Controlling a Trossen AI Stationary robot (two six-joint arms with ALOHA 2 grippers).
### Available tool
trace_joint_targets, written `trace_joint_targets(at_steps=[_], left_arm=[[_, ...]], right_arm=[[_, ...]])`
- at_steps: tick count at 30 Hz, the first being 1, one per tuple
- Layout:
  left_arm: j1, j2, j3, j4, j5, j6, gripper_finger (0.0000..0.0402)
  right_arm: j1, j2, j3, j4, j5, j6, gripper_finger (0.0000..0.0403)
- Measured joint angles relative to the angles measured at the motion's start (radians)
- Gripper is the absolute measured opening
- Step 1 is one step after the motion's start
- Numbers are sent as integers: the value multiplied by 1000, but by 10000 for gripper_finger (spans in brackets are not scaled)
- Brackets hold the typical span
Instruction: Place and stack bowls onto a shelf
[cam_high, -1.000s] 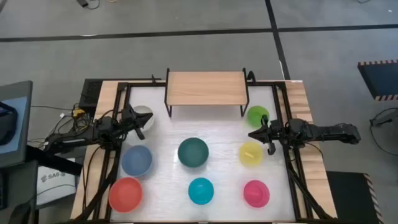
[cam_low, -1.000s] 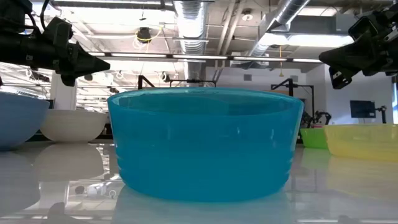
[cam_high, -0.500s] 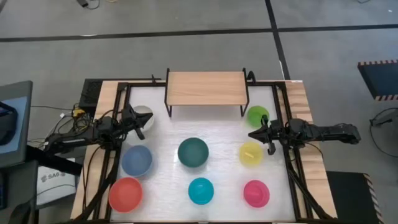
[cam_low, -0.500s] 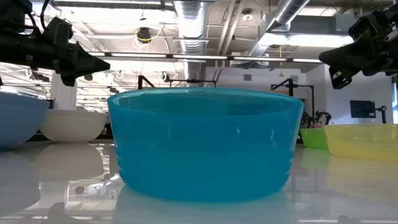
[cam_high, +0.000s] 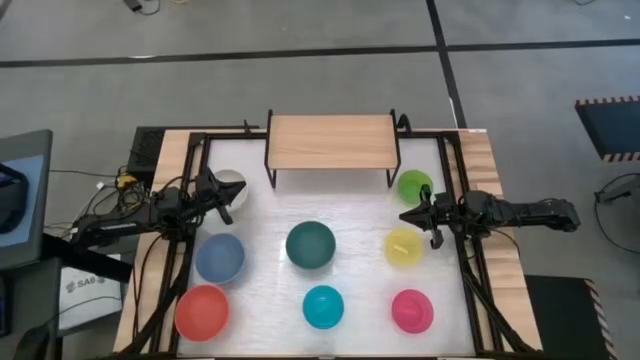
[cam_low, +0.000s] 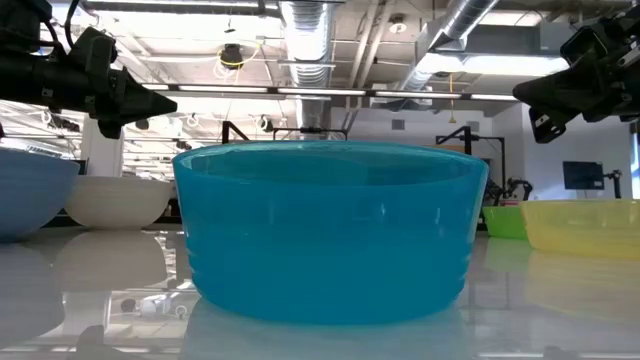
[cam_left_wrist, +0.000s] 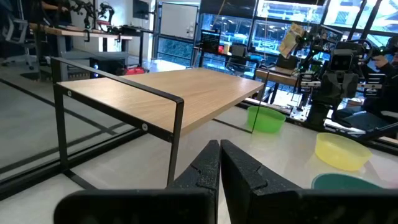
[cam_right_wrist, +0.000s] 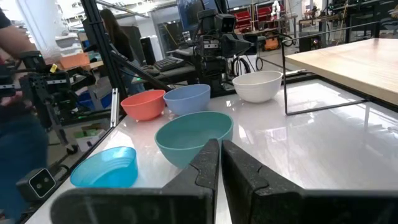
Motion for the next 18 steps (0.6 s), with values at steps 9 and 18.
trace_joint_targets(at_steps=[9, 18], left_arm=[[0, 0, 0, 7, 0, -32, 0], [0, 0, 0, 7, -80, -336, 0]], right_arm=[[0, 0, 0, 0, 0, 0, 47], [0, 0, 0, 0, 0, 0, 47]])
